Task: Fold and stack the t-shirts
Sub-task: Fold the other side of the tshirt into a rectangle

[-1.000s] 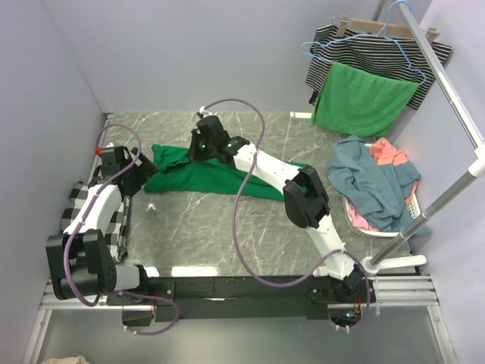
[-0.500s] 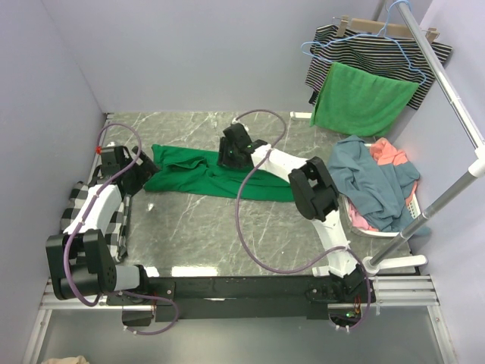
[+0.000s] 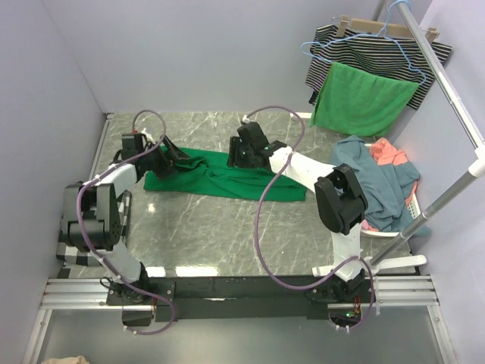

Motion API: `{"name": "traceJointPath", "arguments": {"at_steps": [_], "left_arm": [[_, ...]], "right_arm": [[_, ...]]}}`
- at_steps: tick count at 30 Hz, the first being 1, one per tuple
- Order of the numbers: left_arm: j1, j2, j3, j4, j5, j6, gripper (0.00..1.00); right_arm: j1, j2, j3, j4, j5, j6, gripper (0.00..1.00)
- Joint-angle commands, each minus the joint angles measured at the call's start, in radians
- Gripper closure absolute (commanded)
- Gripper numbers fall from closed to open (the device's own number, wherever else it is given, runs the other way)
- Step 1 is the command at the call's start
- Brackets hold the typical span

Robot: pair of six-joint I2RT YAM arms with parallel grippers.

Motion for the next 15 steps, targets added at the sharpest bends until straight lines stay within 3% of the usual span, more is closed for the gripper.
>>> {"name": "traceJointPath", "arguments": {"at_steps": [1, 15], "left_arm": [[-0.026, 0.059, 0.072, 0.132, 0.059, -0.029, 0.1], [-0.042, 0.347, 0.342, 0.17, -0.068, -0.012, 0.12]], "right_arm": [[-0.017, -0.067, -0.078, 0.004, -0.003, -0.023, 0.39], [-0.045, -0.155, -0.219, 0.004, -0.003, -0.024, 0.39]]}}
